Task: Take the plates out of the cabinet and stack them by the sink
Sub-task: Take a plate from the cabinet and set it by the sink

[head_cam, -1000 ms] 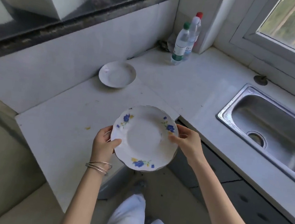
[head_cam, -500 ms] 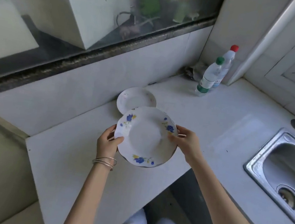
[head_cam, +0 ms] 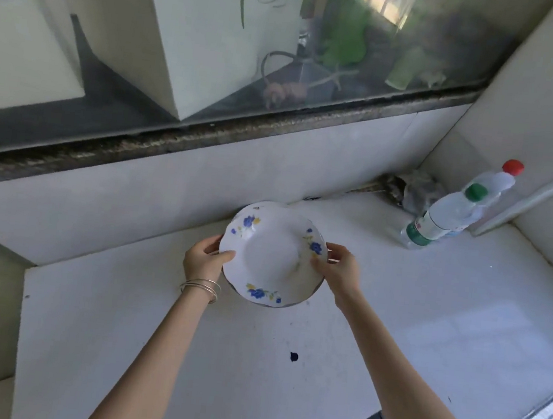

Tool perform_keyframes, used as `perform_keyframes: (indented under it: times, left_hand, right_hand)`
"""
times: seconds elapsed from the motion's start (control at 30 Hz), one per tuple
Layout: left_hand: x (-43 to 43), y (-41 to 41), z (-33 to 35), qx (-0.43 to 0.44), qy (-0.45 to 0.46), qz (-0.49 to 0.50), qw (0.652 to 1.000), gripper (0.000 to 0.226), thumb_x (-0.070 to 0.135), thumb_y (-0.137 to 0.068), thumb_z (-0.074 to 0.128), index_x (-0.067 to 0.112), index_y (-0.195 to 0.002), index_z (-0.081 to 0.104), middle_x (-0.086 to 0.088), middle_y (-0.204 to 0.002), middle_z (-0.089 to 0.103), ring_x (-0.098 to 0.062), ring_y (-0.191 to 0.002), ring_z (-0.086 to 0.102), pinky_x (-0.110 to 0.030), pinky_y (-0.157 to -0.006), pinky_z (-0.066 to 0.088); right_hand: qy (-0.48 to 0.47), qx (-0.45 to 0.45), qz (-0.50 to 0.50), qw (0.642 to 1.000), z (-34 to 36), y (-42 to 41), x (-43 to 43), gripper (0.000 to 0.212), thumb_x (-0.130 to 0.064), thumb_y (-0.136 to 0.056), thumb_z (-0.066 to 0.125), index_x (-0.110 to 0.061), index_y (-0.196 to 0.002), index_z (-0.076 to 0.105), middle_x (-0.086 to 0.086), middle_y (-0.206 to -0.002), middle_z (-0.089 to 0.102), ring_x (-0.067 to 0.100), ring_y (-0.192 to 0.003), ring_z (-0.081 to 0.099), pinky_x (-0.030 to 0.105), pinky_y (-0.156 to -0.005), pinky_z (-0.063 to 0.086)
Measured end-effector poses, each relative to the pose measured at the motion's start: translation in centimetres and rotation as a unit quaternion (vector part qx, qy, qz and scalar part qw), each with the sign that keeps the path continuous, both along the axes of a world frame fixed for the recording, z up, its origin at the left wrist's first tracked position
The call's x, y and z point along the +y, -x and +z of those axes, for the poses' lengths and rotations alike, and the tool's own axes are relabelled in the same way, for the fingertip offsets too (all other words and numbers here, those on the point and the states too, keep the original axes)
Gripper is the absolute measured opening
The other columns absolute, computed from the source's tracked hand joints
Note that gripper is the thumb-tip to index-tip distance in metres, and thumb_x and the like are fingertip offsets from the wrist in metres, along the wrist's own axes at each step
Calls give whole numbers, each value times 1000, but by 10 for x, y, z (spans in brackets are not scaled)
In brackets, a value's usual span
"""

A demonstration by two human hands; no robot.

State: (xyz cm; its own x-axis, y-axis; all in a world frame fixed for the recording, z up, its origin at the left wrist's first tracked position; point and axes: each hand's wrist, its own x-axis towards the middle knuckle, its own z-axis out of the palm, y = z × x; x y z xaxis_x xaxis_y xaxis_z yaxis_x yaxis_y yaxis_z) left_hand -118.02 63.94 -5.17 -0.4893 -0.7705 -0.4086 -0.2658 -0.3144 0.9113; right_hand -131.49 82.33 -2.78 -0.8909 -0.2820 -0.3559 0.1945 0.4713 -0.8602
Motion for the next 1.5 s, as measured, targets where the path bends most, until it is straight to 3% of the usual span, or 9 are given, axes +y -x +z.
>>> perform_keyframes:
  times: [0.17,0.27,0.43,0.6,0.93,1.07,1.2,1.4,1.5]
  left_hand:
    - [-12,26,-11,-10,10,37,999,47,-3,-57,73,2,-104,67,-10,-95,68,-24,-80,62,-28,-73,49]
    - [-17,34,-25,-28,31,38,998,42,-11,-66,68,1,-106,66,-10,-96,68,-21,-80,62,-13,-61,50]
    - [-20,40,-36,-52,65,40,996,41,-8,-66,69,3,-105,67,-9,-95,69,-18,-77,63,-5,-55,46]
    - [-18,44,-32,-79,101,37,991,40,-4,-68,69,6,-107,67,-1,-89,66,-16,-79,62,-4,-56,43]
    - [-18,44,-37,-88,100,45,990,40,0,-66,72,11,-104,68,-6,-93,69,-15,-75,62,-12,-60,46]
    - [-21,44,-49,-97,97,40,990,43,10,-60,76,14,-103,70,-10,-99,68,-19,-83,65,-19,-66,45]
    - [-18,45,-53,-80,89,52,991,38,1,-66,73,11,-103,68,-8,-98,69,-19,-85,64,-21,-67,47]
    - [-13,45,-48,-51,89,65,993,35,-4,-69,71,7,-102,67,-4,-92,67,-16,-79,62,-8,-58,48]
    - [-12,44,-41,-71,106,42,991,34,0,-70,72,7,-103,66,-5,-93,66,-18,-81,61,-19,-66,48]
  right_hand:
    - [-5,7,5,1000,-20,29,-22,39,-6,-75,68,-5,-112,60,6,-98,65,22,-81,62,27,-59,50]
    - [-19,13,17,1000,-29,40,-28,38,-6,-76,68,-7,-113,60,4,-98,64,17,-77,59,16,-52,44]
    - [-61,49,43,996,-42,51,-34,39,-11,-76,69,-8,-114,61,6,-102,67,19,-79,61,17,-55,44]
    - [-92,90,62,990,-50,57,-39,38,-14,-75,67,-9,-113,62,8,-106,66,23,-92,61,36,-76,55]
    - [-100,115,77,985,-61,59,-36,39,-18,-76,68,-13,-114,62,7,-107,65,19,-90,59,31,-77,52]
    - [-79,97,56,991,-65,59,-34,41,-15,-77,69,-12,-117,61,6,-116,51,14,-90,54,24,-74,47]
    - [-56,83,49,994,-67,62,-33,41,-12,-77,70,-11,-117,62,9,-116,52,15,-89,54,22,-72,45]
    - [-49,95,76,991,-65,62,-32,40,-15,-79,69,-14,-119,61,10,-113,58,15,-89,54,23,-73,43]
    - [-54,91,100,989,-60,64,-29,45,-17,-79,70,-12,-122,58,11,-118,58,14,-92,55,17,-72,44]
